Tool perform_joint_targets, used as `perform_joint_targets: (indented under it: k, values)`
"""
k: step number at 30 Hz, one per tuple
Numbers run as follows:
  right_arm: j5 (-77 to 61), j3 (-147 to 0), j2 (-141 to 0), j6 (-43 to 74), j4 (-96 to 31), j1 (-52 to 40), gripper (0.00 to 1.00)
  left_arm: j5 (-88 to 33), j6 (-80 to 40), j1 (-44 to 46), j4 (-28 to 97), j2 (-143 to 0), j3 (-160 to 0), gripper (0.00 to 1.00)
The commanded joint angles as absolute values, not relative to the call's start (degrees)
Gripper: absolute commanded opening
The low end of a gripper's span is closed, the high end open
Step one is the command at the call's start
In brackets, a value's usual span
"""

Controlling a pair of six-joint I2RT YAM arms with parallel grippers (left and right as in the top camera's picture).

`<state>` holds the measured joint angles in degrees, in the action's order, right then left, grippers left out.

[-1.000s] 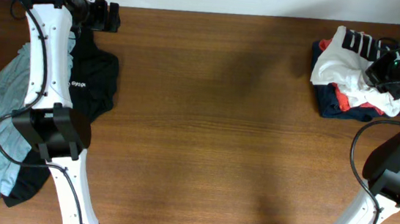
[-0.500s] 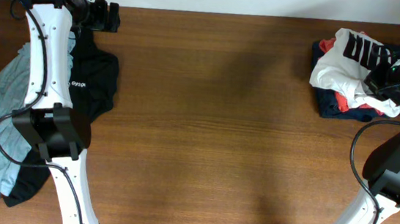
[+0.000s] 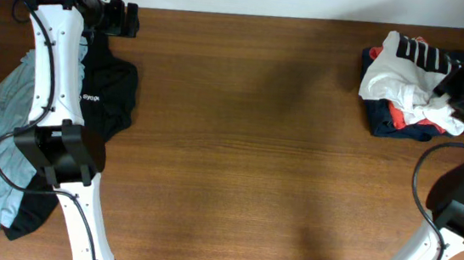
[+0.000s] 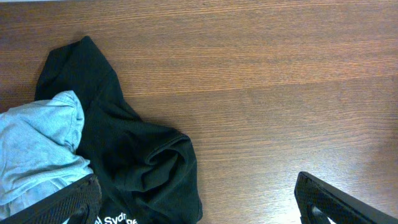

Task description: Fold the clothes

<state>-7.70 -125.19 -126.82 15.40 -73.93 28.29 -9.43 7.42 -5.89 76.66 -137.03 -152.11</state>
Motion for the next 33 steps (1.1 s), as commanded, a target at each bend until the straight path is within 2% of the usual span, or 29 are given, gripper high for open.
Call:
perform_joint_targets:
  k: [1, 10, 17, 21, 24, 33]
  values:
    - [-8.43, -126.8, -123.94, 15.25, -74.02, 31.33, 0.68, -9.63, 6.9, -5.65, 76.47, -135.04, -151.83, 0.99]
    - [-8.93, -126.34, -124.22, 14.28, -71.94, 33.76, 0.67, -9.63, 6.9, -5.63, 76.49, -135.04, -151.83, 0.99]
    - [-12.45, -121.23, -124.22, 12.21, -63.02, 32.82, 0.63, -9.63, 6.9, -5.61, 76.51, -135.04, -151.83, 0.99]
    - [-12.45, -119.92, -124.22, 12.23, -61.21, 32.73, 0.54, -9.63, 6.9, -5.61, 76.49, -135.04, -151.83, 0.99]
    - [-12.45, -119.77, -124.22, 12.21, -60.75, 32.69, 0.52, -9.63, 6.9, -5.61, 76.49, -135.04, -151.83, 0.99]
    - [-12.45, -117.34, -124.22, 12.16, -57.78, 31.88, 0.51, -9.65, 6.9, -5.61, 76.51, -135.04, -151.83, 0.99]
